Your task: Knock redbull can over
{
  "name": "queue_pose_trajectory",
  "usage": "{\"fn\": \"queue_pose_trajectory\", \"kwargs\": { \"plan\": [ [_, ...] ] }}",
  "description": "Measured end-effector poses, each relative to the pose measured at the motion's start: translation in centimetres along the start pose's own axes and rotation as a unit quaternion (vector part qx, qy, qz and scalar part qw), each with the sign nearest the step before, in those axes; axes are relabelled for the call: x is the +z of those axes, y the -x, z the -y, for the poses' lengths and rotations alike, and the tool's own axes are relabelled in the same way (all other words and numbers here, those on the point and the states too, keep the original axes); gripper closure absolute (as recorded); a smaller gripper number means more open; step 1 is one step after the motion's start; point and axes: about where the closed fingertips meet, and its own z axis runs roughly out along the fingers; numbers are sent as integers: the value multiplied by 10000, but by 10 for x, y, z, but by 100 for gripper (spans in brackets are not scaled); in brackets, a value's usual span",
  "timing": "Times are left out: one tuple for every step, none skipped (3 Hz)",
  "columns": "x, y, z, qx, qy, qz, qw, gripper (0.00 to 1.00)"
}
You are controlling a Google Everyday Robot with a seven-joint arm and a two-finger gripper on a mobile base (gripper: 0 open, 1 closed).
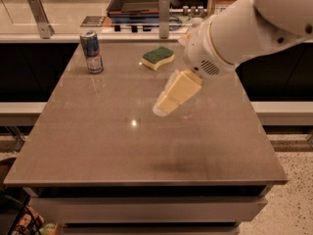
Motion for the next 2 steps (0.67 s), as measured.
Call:
{"fn": "queue_pose_trajectory", "kwargs": {
  "plan": [
    [38, 11, 9, 752, -11, 218, 9969, 0],
    [67, 10, 22, 1585, -108, 460, 9862, 0]
  ]
}}
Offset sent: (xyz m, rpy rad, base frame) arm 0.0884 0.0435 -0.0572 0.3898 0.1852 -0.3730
